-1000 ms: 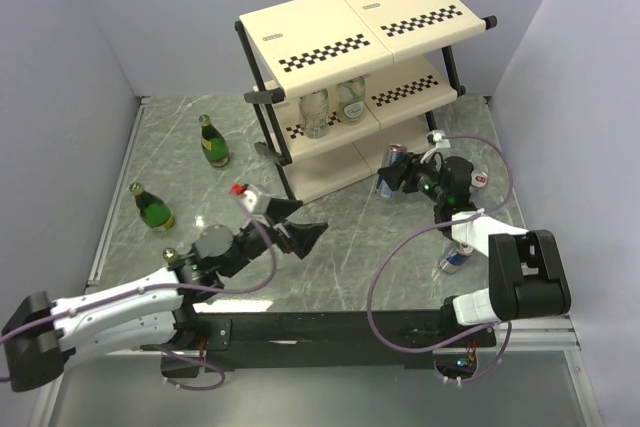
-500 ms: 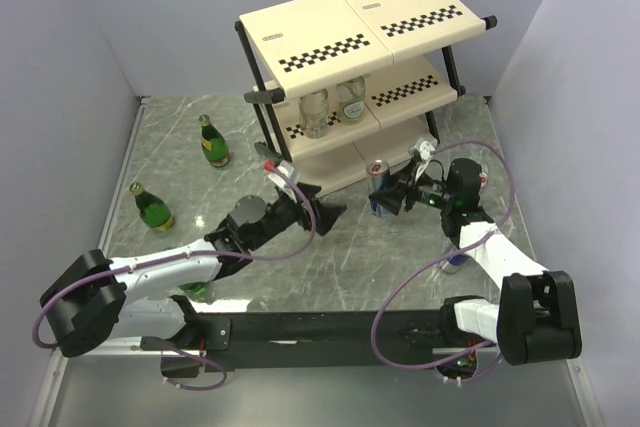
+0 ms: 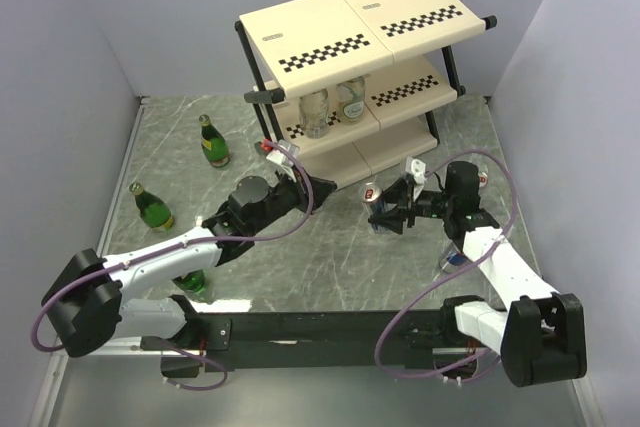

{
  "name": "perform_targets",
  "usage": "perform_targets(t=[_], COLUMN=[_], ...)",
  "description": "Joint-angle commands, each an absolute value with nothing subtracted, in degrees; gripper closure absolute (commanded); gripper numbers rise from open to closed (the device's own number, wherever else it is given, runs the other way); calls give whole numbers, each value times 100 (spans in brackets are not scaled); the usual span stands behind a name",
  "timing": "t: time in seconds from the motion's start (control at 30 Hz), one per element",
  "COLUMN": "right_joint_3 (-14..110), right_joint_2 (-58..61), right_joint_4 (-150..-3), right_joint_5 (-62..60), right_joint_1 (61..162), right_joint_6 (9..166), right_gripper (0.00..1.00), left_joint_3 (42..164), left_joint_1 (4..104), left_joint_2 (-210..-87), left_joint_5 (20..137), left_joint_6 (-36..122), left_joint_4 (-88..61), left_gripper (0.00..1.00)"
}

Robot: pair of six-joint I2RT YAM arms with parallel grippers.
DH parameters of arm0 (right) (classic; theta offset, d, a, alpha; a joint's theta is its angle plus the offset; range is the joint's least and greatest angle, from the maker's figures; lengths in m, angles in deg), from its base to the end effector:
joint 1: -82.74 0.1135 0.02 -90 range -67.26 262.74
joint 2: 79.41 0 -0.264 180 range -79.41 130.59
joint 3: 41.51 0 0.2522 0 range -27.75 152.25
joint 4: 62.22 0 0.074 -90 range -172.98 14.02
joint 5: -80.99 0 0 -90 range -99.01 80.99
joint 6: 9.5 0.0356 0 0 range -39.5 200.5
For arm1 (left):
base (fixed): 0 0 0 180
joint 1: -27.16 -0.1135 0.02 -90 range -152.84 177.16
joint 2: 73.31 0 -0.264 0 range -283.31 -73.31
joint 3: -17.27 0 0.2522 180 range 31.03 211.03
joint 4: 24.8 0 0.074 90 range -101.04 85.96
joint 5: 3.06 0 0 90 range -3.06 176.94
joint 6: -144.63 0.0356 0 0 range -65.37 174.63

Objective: Place and organize the beverage onto the shelf
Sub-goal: Adjust the drink.

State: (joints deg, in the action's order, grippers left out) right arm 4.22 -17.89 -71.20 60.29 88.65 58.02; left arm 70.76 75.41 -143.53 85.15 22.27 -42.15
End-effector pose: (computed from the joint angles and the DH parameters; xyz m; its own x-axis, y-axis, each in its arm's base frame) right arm 0.2108 0.0553 0.2406 -0.0481 -0.1409 -0.9889 -0.9736 0.2276 0.0150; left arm 0.1868 -0.2110 0.2905 -0.4042 -0.3506 -0.8448 0.6513 0.5382 -0.5349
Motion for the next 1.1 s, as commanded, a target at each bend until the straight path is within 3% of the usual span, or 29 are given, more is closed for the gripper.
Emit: perform_targets(t=[0.0,0.07,0.1,0.57,1.07], right_joint_3=[802,828,829,855,951], right_joint_2=[-1973,-1991,-1999,-1798,-1508], right_joint_4=[-7035,-7070,-7079,-6631,-6693], right_joint_5=[6438,6395,6368,6017,5524], right_joint_1=[8986,9117,9170,9478,9584], right_joint_6=[5492,5475,5492,6028,6028], right_gripper=[100,100,100,100,96], left_joint_3=[7234,7348,7392,8007,8429], left_joint_1=[7515,7515,7515,7515,7585], left_joint_2=[-14257,-14362,-14406,-15224,-15663], left_joint_5=[8334,8263,8185,6708,6277], left_joint_6=[2123,2150,2159,1974,1746], left_joint_4=[-3838,-3767,-3741,-4109,-4391], left_gripper=[85,99,100,100,99])
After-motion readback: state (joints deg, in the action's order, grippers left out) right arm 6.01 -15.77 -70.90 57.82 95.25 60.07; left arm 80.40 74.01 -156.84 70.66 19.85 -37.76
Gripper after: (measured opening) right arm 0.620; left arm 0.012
